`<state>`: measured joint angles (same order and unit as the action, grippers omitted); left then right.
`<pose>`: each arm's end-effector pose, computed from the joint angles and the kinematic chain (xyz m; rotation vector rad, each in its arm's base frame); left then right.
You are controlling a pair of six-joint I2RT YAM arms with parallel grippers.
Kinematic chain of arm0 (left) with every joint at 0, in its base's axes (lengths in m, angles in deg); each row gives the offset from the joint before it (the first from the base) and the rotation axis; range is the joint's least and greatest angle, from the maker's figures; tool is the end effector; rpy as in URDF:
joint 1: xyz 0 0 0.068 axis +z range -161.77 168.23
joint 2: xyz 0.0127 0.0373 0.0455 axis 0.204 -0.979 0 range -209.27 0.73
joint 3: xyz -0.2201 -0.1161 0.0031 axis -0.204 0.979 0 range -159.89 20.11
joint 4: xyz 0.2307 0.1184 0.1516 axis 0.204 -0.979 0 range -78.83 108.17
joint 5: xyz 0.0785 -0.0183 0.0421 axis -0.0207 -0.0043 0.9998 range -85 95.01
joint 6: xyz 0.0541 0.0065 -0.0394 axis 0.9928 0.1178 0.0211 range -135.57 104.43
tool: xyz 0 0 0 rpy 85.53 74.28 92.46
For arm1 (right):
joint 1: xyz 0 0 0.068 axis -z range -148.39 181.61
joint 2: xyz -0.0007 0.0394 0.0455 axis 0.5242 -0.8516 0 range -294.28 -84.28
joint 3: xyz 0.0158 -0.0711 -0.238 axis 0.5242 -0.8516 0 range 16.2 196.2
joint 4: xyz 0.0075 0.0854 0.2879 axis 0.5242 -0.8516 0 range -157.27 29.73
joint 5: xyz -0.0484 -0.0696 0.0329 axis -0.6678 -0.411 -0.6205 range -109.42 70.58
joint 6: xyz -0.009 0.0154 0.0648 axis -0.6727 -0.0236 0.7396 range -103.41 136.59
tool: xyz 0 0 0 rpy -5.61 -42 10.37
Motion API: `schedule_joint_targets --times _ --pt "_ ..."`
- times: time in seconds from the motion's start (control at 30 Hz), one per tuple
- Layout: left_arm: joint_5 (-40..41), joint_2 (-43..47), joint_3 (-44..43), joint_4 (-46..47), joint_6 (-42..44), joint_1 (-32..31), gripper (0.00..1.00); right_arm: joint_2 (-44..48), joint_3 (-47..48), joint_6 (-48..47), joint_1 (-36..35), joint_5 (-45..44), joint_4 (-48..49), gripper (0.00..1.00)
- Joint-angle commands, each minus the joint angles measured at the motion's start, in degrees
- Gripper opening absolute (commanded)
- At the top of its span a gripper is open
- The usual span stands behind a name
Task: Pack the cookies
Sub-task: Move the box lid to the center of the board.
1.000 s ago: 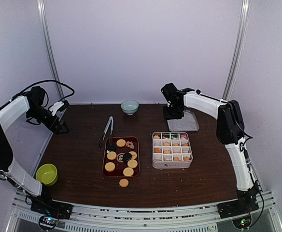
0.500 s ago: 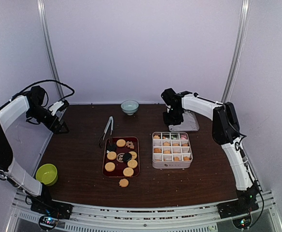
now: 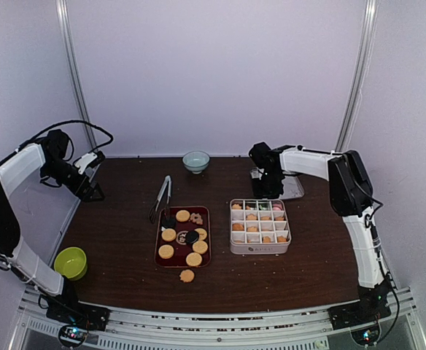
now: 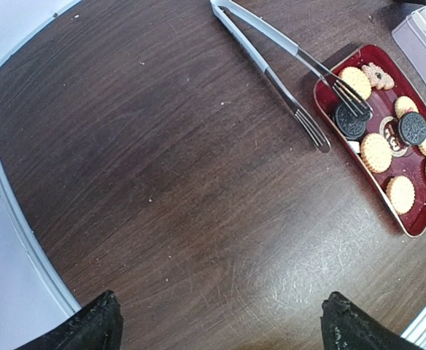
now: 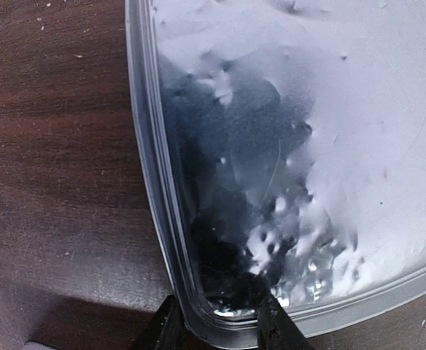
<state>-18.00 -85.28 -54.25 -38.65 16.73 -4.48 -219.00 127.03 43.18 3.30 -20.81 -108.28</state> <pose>0.3410 0.0226 0.2384 0.6704 2.5520 -0.3351 0.4531 0.2426 0.1012 -0.0373 2.8445 0.1782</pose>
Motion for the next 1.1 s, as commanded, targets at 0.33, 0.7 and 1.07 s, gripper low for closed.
schedule_joint_targets --times 0.33,0.7,1.07 --pt "-1.6 0.3 -1.1 0.8 1.1 0.1 0.98 16.3 -26.5 4.0 -0.3 -0.8 7.6 0.29" --pt "-1.9 0.5 -0.6 0.4 1.4 0.0 0.98 28.2 -40.6 7.7 -1.2 -0.9 12.9 0.25" --pt "-1.6 1.2 -0.8 -0.3 1.4 0.0 0.98 19.0 -25.9 5.9 -3.2 -4.8 9.1 0.3"
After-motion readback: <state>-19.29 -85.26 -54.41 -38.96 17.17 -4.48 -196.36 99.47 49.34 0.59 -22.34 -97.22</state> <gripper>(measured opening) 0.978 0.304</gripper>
